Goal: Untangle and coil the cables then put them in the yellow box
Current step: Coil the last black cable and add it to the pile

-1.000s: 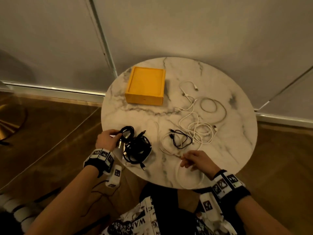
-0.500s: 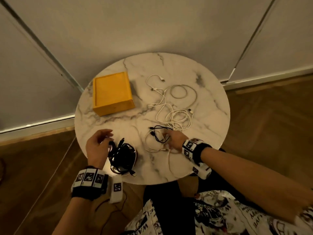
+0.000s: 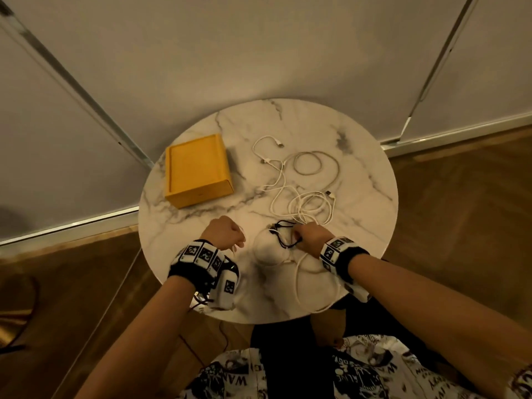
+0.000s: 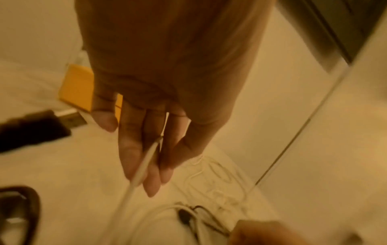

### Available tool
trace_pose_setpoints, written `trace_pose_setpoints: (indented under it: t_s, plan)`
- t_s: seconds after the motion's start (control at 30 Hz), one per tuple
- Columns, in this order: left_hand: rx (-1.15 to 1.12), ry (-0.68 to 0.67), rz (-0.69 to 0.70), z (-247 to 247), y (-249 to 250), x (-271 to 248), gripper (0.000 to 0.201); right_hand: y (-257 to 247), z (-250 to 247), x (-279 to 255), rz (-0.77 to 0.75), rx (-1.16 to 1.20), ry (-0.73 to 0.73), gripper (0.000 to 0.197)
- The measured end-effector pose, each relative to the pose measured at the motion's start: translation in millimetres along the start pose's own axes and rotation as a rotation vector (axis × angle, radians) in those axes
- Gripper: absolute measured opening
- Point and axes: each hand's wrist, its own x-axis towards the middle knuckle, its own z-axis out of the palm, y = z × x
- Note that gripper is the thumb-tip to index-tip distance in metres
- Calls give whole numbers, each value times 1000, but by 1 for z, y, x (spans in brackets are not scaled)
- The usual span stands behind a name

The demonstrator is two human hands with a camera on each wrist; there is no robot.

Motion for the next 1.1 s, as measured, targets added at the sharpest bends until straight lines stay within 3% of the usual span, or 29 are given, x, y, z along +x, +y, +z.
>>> trace_pose_setpoints:
  t_s: [0.13,0.23,0.5,0.57,0.63,0.73,0.83,0.93,1.03,1.1]
  plan:
    - [-348,-61,8,-5,31,-6,19,11,-19,-3,-12,118,135,23]
    - [-600,-98,109,-12,56,-6,16,20,-41,-2,-29,154,268,17]
    - [-874,127,316,-30,114,16,17,37,-106,-7,11,395,523,7]
    - [-849,139,243,-31,115,27,18,39,-116,-12,34,426,551,7]
    - [-682,120,96,-28,111,35,9,40,-120,-16,52,428,570,7]
    - [-433,-1,-29,-13,102,32,38,39,-118,-22,71,350,548,5]
    - [-246,54,37,4,95,27,52,31,-119,-26,53,300,540,7]
    - [-126,201,128,13,91,27,49,21,-125,-27,25,375,512,8]
    - [-263,308,329,17,100,28,43,4,-132,-31,-52,528,395,8]
    - [-397,309,460,15,111,24,48,-7,-137,-37,-104,610,367,9]
